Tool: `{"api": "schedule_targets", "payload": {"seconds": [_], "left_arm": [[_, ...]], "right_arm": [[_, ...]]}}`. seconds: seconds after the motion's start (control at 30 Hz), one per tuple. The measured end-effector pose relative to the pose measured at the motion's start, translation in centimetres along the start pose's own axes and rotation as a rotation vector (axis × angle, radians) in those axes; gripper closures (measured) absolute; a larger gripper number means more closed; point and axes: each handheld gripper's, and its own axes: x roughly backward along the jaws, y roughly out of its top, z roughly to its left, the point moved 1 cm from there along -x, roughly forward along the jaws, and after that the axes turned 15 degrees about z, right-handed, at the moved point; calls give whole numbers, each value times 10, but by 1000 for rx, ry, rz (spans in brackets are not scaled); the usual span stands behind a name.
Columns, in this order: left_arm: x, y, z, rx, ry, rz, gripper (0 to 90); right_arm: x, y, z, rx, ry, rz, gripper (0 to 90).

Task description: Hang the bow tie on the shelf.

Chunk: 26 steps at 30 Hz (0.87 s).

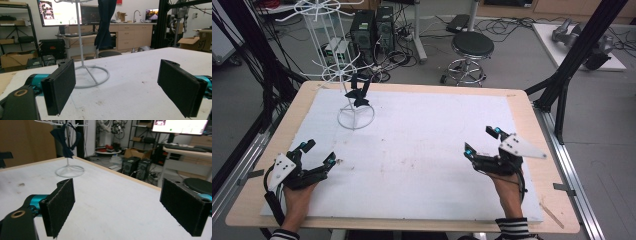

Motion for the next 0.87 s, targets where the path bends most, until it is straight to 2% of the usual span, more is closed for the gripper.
{"api": "schedule_targets", "payload": {"seconds": [0.2, 0.33, 0.37, 0.43, 0.5, 0.57, 0.67, 0.73, 0.87], "left_arm": [[1, 0, -1, -3, 8, -5, 155], [0, 0, -1, -4, 10, -6, 154], [1, 0, -1, -6, 12, -6, 155], [1, 0, -1, -6, 12, -8, 154], [1, 0, -1, -7, 12, -9, 155], [1, 0, -1, -8, 13, -8, 155], [1, 0, -1, -7, 14, -9, 154], [1, 0, -1, -8, 13, -8, 154], [1, 0, -1, -6, 13, -5, 154]], "right_arm": [[17, -49, -6, -56, -46, -52, 118], [17, -72, -7, -103, -67, -94, 118], [16, -76, -8, -102, -62, -103, 118], [12, -83, -7, -96, -43, -77, 118], [7, -90, -7, -85, -48, -61, 118], [5, -95, -6, -108, -47, -85, 118], [2, -103, -3, -129, -77, -133, 118], [3, -104, -1, -112, -100, -147, 118], [4, -104, 0, -100, -111, -159, 118]]}}
